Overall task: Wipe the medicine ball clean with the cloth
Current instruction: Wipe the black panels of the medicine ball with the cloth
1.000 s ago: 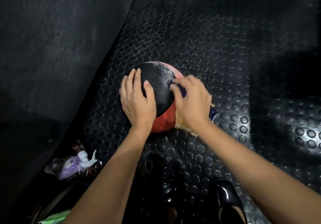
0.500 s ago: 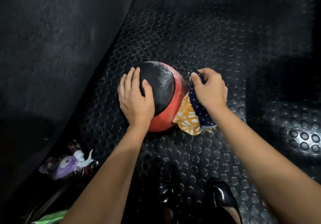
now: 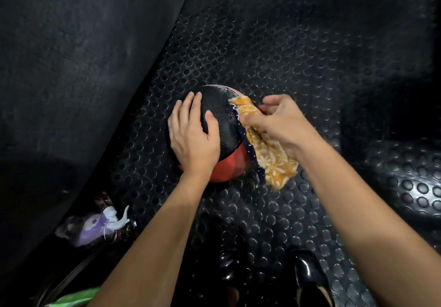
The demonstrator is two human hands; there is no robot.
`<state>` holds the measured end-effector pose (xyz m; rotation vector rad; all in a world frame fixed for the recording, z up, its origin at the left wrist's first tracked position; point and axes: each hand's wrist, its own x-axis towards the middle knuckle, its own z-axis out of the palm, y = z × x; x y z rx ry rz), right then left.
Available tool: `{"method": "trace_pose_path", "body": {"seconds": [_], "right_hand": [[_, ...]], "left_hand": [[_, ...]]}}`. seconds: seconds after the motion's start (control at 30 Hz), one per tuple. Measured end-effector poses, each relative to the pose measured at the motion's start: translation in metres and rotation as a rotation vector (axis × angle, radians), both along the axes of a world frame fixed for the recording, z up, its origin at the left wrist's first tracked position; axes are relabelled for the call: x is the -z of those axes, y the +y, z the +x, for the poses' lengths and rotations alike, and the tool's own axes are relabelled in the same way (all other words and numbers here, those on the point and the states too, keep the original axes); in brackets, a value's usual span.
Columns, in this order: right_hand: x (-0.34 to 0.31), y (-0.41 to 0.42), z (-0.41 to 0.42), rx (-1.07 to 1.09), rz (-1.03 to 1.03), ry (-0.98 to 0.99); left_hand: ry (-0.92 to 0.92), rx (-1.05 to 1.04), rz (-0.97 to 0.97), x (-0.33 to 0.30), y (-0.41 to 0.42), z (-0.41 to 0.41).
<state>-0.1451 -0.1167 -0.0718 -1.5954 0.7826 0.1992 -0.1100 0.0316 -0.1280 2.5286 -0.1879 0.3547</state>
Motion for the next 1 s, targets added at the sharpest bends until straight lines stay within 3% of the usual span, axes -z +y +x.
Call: {"method": "trace_pose_path", "body": {"seconds": [0.07,0.2,0.27,0.33,0.53,0.63,0.73,0.83,0.93,1.0], "right_hand": [[0.003,-0.004,-0.005,-0.063,-0.167,-0.049],[0.010,-0.007,-0.014,0.004,-0.312,-0.131],[0.013,-0.004,-0.017,-0.059,-0.478,-0.130],[0.015,0.000,-0.019,-0.112,-0.520,-0.193],[0.026,0.010,-0.020,-0.044,-0.042,-0.382],[0.029,0.009,-0.023,0.320,0.162,-0.384],[0.031,-0.011,-0.025,0.681,0.470,-0.237],[0.040,-0.018,-0.020,0.650,0.159,-0.203],[0.041,0.002,-0.009,0.448,-0.212,-0.311],[0.037,0.013,-0.004,0.289,-0.348,-0.334]], "left_hand": [[0.014,0.004,0.001,-0.002,-0.002,0.001],[0.036,0.038,0.013,-0.010,-0.009,0.008],[0.045,0.039,0.037,-0.014,-0.013,0.013],[0.041,0.032,0.072,-0.015,-0.017,0.014],[0.000,0.044,0.098,-0.010,-0.015,0.006],[-0.005,0.039,0.065,-0.010,-0.010,0.005],[-0.010,0.027,0.027,-0.010,-0.004,0.006],[0.011,0.002,0.005,-0.009,-0.002,0.005],[0.006,-0.011,-0.001,-0.008,0.000,0.002],[0.000,-0.002,0.002,-0.007,0.001,0.001]]}}
